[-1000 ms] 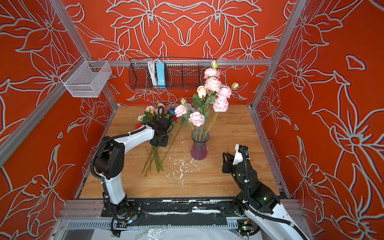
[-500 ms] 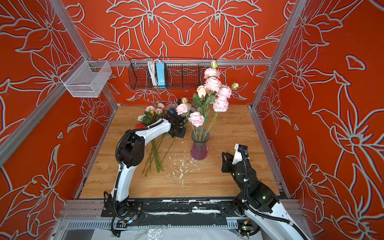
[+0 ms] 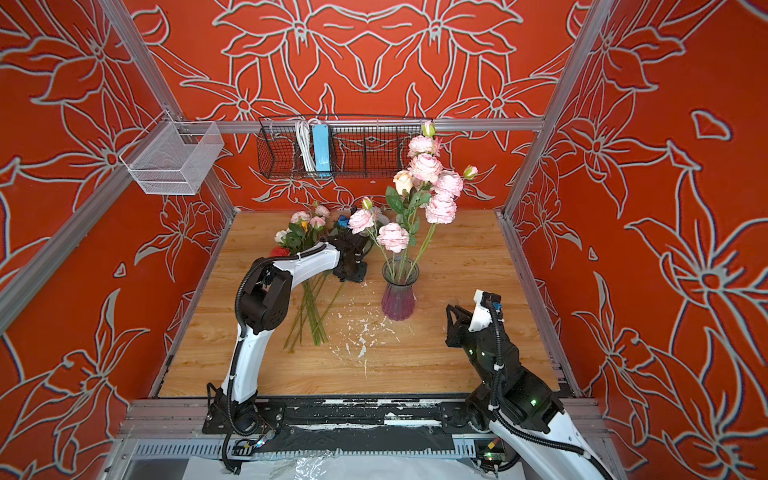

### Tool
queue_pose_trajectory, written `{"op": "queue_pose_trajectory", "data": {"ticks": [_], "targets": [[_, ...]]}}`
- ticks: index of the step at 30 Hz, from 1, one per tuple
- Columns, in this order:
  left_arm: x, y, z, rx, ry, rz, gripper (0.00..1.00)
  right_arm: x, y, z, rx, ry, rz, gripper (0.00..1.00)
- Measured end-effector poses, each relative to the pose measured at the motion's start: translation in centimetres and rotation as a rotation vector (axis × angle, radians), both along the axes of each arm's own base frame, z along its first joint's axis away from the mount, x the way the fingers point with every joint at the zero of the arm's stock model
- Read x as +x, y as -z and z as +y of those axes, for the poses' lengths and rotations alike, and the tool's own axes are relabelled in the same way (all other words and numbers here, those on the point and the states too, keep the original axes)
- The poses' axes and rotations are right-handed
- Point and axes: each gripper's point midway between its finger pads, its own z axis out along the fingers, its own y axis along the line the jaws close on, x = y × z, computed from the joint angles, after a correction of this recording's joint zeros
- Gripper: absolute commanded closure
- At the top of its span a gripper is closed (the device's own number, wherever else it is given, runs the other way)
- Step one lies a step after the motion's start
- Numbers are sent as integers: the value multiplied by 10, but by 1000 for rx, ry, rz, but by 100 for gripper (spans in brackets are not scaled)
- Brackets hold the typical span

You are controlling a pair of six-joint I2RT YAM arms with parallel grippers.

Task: Arrange the flowers into the vase
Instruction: 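Close the left gripper on a single stem among the loose flower bunches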

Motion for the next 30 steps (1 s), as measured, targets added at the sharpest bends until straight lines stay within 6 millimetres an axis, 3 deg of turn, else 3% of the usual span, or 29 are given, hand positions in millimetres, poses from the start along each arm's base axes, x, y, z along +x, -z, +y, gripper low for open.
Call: {"op": "queue_pose_trajectory", "data": {"ticks": [5, 8, 12, 15, 21, 23, 30], "targets": [[-16, -9, 4, -19, 5, 15, 54, 0, 1, 0, 0, 0, 1, 75], [-20, -24, 8, -20, 6, -12, 50, 0, 3, 0, -4, 0, 6, 75], [-8, -39, 10, -4, 12, -63, 50, 2, 7, 2, -14, -1, 19, 73], [3, -35, 9, 6, 20, -71, 51, 3, 9, 3, -19, -2, 26, 73], [12, 1, 11, 29, 12, -22, 60, 3, 10, 2, -20, -2, 27, 73], [14, 0, 10, 24, 6, -29, 63, 2, 10, 1, -22, -1, 26, 73], [-1, 1, 14, 7, -13, -19, 88, -3, 12, -3, -29, 2, 31, 73]]}}
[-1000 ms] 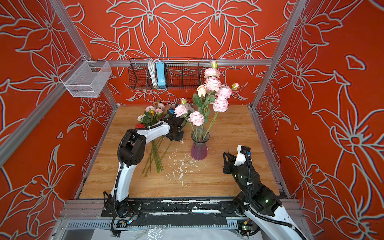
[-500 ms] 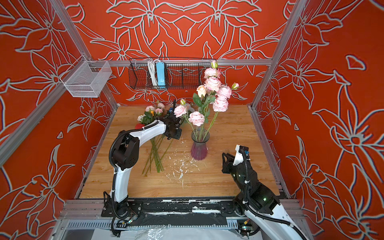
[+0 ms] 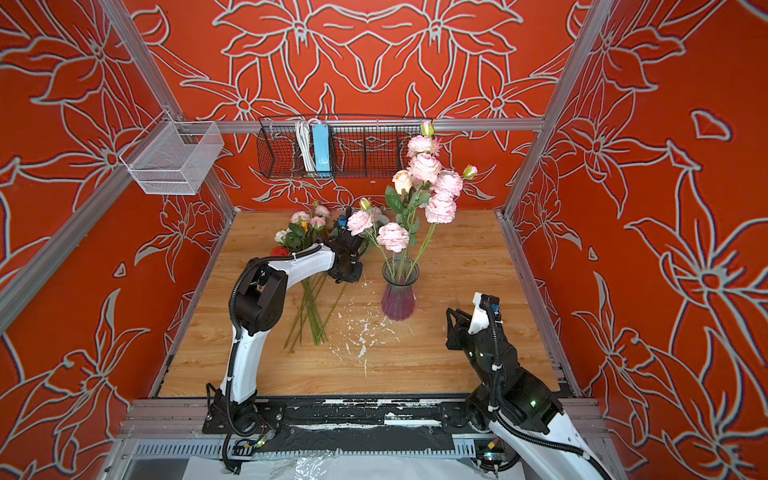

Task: Arrange the flowers into the vase
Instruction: 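Close the left gripper on a single stem among the loose flower bunches, then lift the pale blue rose stem with the left gripper out of the bunch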

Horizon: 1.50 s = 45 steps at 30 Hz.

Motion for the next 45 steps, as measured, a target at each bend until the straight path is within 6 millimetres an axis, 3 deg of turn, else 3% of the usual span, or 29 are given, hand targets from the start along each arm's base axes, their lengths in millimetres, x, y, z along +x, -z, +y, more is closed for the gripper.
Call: {"op": "queue_pose_trajectory", "data": {"ticks": [6, 14, 20, 26, 34, 39, 45], "targets": [[-34, -10, -8, -22, 37, 35, 99, 0, -1, 0, -10, -2, 8, 73], [-79, -88, -24, -184, 78, -52, 100, -10, -31, -7, 30, -1, -55, 73], [-114, -117, -15, -291, 79, -75, 100, -16, -38, -14, 35, 5, -65, 73], [-146, -134, -1, -354, 66, -96, 100, -17, -38, -14, 28, 4, -60, 73], [-171, -158, 20, -426, -1, -162, 100, -13, -34, -9, 8, -8, -28, 73], [-200, -164, 51, -435, -71, -213, 100, -8, -33, -1, -5, -29, 1, 72], [-233, -207, 91, -524, -151, -431, 100, 0, -41, 17, -5, -83, 22, 69]]}}
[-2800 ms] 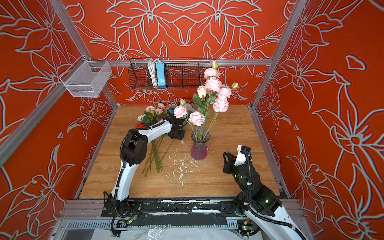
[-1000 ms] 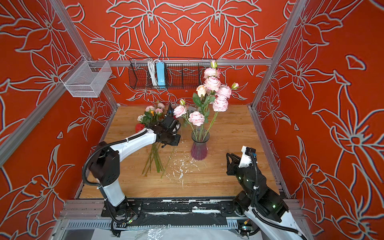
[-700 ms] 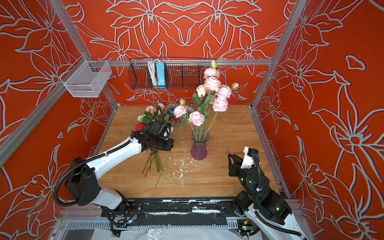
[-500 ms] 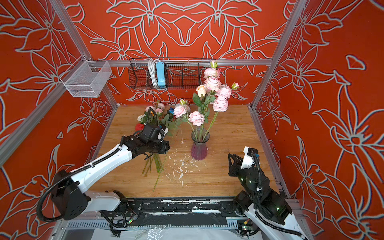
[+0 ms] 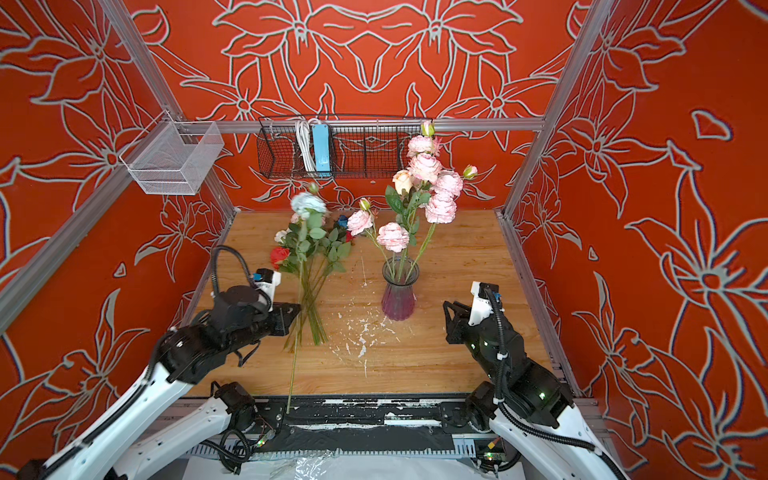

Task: Arrange the flowers into the vase
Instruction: 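Lift the pale blue rose stem with the left gripper out of the bunch, then carry the stem toward the vase while the right gripper grasps it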

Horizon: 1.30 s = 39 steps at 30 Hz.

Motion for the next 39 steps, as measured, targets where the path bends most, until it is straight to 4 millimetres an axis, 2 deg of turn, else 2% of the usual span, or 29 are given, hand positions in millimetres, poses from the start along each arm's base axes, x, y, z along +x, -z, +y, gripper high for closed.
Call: {"op": "queue_pose_trajectory", "data": {"ticks": [3, 5, 9, 14, 18, 22, 26, 31, 35, 39], "targets": [[-10, -20, 14, -58, -41, -117, 100, 4, -4, 10, 8, -35, 7, 67], [-13, -33, 19, -95, -46, -201, 100, 4, -9, 21, 14, -87, 7, 69], [-10, -69, 8, -136, 22, -356, 100, 0, -31, 57, 21, -279, 10, 60], [11, -133, -28, -164, 155, -516, 100, -5, -78, 102, 82, -514, -42, 54], [19, -162, -72, -170, 282, -592, 100, -5, -112, 126, 129, -626, -87, 53], [15, -162, -123, -157, 418, -624, 100, 2, -148, 145, 171, -696, -154, 53], [14, -153, -153, -150, 483, -628, 100, 10, -174, 158, 196, -729, -201, 53], [19, -146, -172, -148, 511, -631, 100, 20, -193, 169, 215, -747, -234, 55], [21, -145, -176, -148, 514, -637, 100, 29, -191, 176, 224, -749, -217, 63], [21, -150, -177, -162, 513, -656, 100, 41, -185, 184, 225, -739, -189, 80]]}}
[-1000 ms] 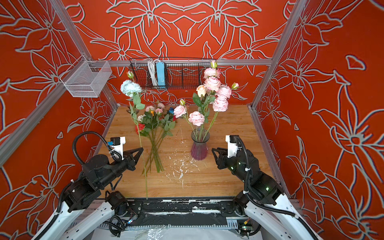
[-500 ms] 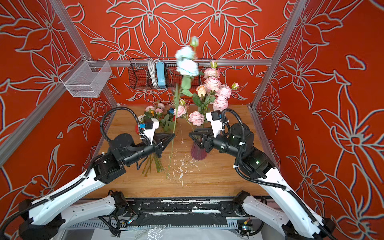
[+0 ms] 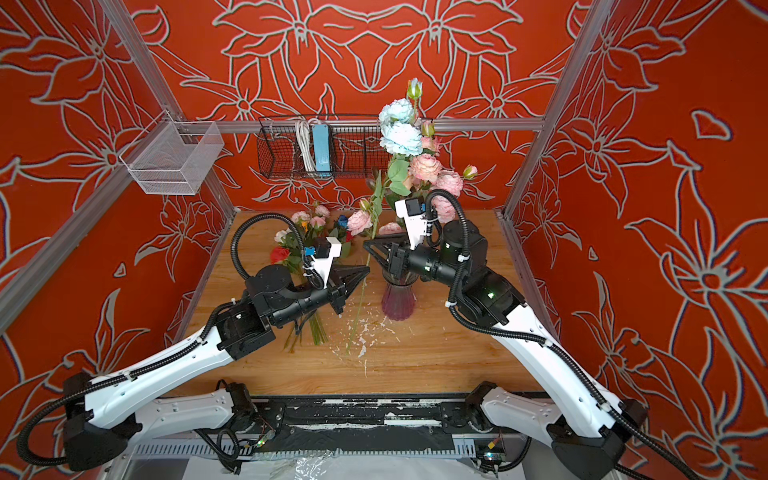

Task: Arrange the flowers into the vase
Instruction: 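Carry the stem toward the vase while the right gripper grasps it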

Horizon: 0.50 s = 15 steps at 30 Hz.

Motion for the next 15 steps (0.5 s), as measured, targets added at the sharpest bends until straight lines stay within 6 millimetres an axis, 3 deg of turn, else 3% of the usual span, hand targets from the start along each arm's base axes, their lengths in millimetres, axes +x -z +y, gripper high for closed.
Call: {"op": "queue_pose_trajectory", "data": {"ticks": [2, 5, 7, 8, 10, 12, 15], "targets": [[-1, -2, 0, -6, 4, -5, 100, 4, 3, 2, -3, 3, 11, 92], [0, -1, -1, -5, 2, -5, 100, 5, 2, 3, -1, 9, 16, 99], [0, -2, 0, -7, 0, -9, 83, 6, 2, 3, 3, 13, 19, 100], [1, -3, 0, -5, -1, -13, 65, 7, 2, 3, 3, 18, 19, 100], [1, -3, 0, -4, -3, -16, 41, 9, 1, 2, 3, 31, 17, 100], [2, -3, 2, -6, -19, -17, 32, 12, -1, 1, -2, 47, 15, 100], [2, -2, 15, -8, -67, -24, 28, 16, -8, -1, -15, 71, -1, 100]]}}
